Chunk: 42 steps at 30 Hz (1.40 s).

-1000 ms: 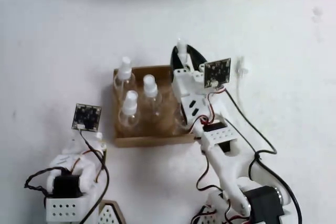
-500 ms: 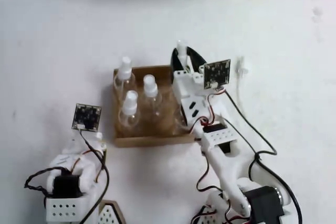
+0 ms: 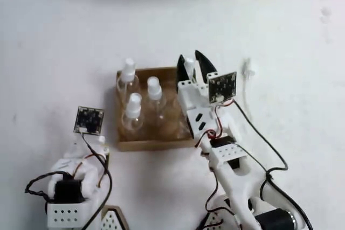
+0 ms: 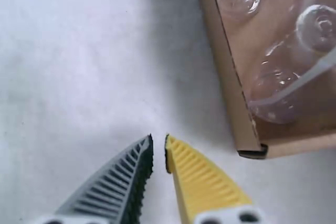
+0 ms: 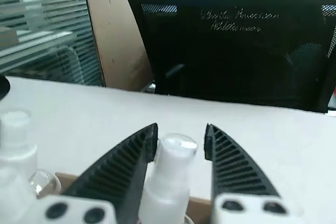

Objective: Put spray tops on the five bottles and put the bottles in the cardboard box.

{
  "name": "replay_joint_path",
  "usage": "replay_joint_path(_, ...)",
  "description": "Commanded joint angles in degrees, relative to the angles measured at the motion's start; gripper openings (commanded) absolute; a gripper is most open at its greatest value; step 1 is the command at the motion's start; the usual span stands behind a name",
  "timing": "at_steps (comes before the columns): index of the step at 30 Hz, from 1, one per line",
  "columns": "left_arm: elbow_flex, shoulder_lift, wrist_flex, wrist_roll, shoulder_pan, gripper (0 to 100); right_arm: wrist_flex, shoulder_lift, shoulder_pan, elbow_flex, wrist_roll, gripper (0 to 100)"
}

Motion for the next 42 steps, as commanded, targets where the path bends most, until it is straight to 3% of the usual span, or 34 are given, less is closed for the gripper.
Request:
replay_joint_path(1,0.09,-0.48,0.26,-0.26,0.75,5,2.07,-2.15,-0.4,-0.44,0.97,12.2)
replay_joint_path(19,0.09,-0.48,0.26,-0.26,0.75,5,2.33,-5.93,-0.13,-0.18,1.32,11.8)
replay_joint_path(25,0.09,-0.48,0.26,-0.26,0.75,5,5.93,-8.13,-0.04,-0.44,1.49,1.2)
replay_joint_path(39,0.09,-0.48,0.26,-0.26,0.75,5,6.11,-8.22,0.04,-0.18,1.49,1.9)
replay_joint_path(42,0.09,-0.48,0.26,-0.26,0.75,5,6.11,-8.22,0.04,-0.18,1.49,7.7)
